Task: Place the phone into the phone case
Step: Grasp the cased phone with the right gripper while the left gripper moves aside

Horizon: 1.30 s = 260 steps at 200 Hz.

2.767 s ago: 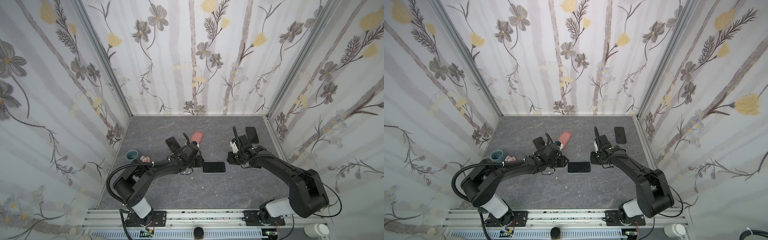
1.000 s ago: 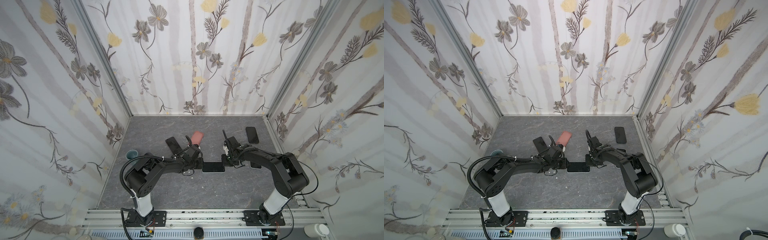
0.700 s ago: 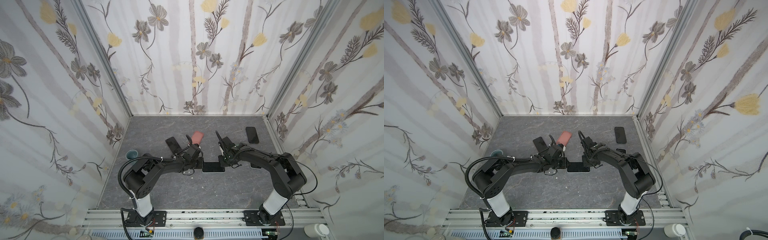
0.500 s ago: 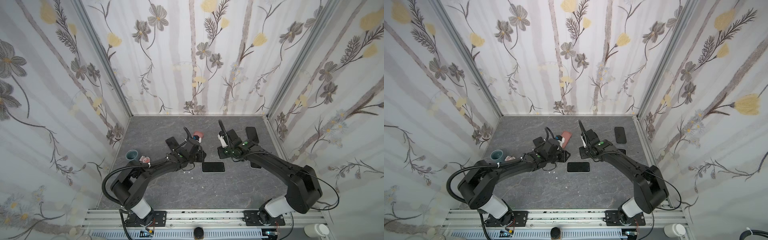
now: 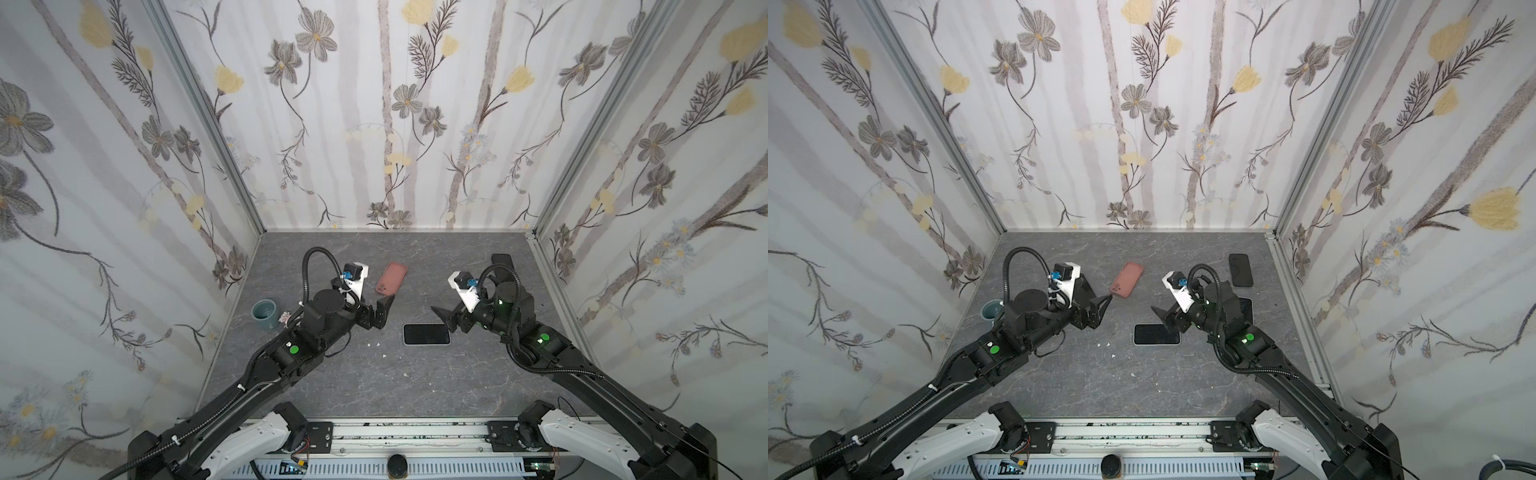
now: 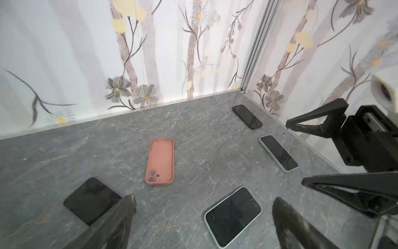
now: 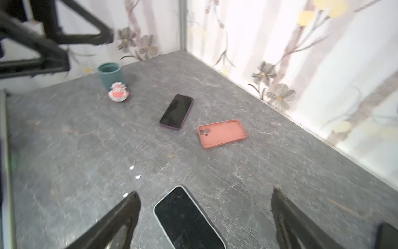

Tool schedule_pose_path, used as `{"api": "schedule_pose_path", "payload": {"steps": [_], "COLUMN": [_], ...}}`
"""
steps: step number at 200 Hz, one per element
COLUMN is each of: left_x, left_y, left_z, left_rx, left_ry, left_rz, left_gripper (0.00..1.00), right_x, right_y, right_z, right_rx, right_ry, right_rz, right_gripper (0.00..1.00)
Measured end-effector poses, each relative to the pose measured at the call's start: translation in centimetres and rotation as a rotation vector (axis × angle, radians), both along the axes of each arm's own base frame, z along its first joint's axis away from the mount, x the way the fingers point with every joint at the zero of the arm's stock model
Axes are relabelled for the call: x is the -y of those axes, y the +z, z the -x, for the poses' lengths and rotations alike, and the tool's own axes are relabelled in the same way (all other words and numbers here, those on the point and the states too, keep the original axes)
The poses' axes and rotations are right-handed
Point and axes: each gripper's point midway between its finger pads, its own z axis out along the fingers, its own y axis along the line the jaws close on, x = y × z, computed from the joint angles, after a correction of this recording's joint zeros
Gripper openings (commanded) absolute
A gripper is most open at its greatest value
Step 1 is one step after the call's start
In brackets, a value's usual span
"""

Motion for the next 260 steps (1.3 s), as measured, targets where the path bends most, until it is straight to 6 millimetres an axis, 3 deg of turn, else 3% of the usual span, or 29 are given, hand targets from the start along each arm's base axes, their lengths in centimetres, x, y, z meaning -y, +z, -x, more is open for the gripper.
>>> {"api": "schedule_pose_path", "payload": {"steps": [21,58,84,114,207,260], "left_x": [-1.5,-2.4,-2.3,-2.6,-4.1,-4.3], "left_y": [-3.2,-7.5,-8.6,-10.3,-9.6,-10.5], "left_z": [1.7,3.1,3.3,3.0,2.6,2.3], "left_rx": [0.018,-0.015,-0.043,-0.087,-0.050,-0.068], "left_ry": [-0.028,-0.052,-0.066,-0.042,0.033,0.048], "left_rz": [-0.084,-0.143,-0.162,-0.213,-0.218,-0.244], "left_gripper": [1.00,1.00,1.00,1.00,1.00,1.00], "right_x": [-1.2,-2.0,-1.8,-2.2,-1.2,-1.7], "right_y": [-2.2,-7.9,-12.1,-14.2,-20.4,-21.8], "right_z": [1.8,2.0,1.4,0.1,-1.7,-2.8], "right_rx": [-0.013,-0.116,-0.208,-0.271,-0.340,-0.356], "right_ry": [0.137,0.225,0.241,0.247,0.222,0.246], "right_rz": [0.041,0.202,0.353,0.456,0.713,0.768], "right_gripper": [1.00,1.00,1.00,1.00,1.00,0.99]}}
